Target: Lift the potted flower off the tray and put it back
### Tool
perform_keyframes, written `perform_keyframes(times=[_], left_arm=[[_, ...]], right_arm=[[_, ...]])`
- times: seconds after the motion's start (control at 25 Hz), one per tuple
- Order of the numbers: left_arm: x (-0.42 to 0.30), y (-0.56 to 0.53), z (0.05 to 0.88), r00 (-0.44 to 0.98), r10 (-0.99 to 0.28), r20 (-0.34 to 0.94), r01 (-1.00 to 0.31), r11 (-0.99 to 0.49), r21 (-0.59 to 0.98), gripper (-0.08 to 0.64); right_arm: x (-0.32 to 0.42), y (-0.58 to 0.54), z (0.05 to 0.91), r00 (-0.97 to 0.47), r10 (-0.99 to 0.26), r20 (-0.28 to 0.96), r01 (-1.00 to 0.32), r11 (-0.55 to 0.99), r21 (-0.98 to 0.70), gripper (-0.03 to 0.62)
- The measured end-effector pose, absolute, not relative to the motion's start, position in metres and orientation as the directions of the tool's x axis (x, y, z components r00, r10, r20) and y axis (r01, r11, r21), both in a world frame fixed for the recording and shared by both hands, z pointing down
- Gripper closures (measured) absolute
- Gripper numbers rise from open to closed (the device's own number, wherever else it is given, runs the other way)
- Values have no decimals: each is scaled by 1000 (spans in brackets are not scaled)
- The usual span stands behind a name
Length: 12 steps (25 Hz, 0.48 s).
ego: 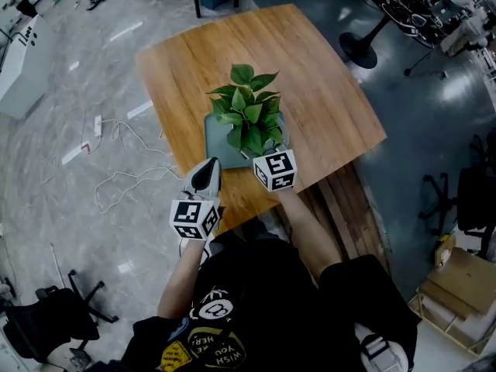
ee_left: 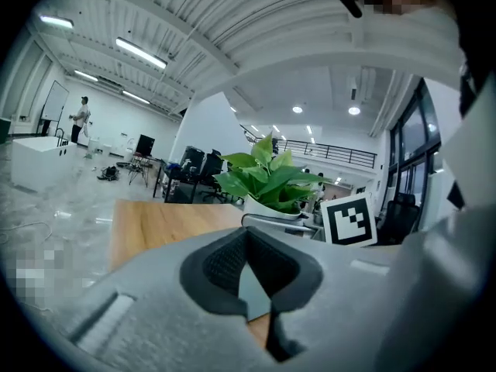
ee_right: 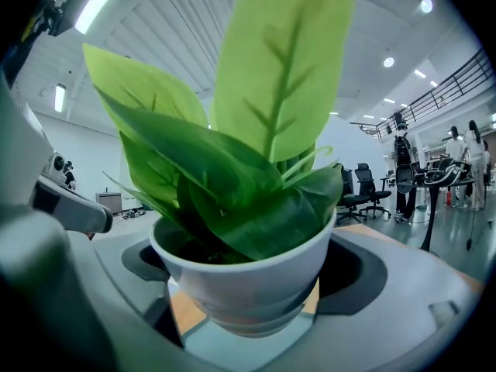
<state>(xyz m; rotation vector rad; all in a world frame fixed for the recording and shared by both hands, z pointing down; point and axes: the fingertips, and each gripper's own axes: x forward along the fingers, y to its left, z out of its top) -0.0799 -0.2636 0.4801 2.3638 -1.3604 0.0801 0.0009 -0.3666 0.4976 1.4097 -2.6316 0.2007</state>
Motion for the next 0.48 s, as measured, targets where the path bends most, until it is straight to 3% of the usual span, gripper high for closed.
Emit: perform_keyframes(times=[0.28,0.48], left_arm=[[-77,-276,386,544,-828,137,-836,-523,164,561],[-80,-281,373,543,-830,131,-839,-529,126,561]], right_arm=[[12,-358,447,-532,-827,184,-846,527,-79,43],[9,-354,435,-534,-828,170,-845,529,-76,43]])
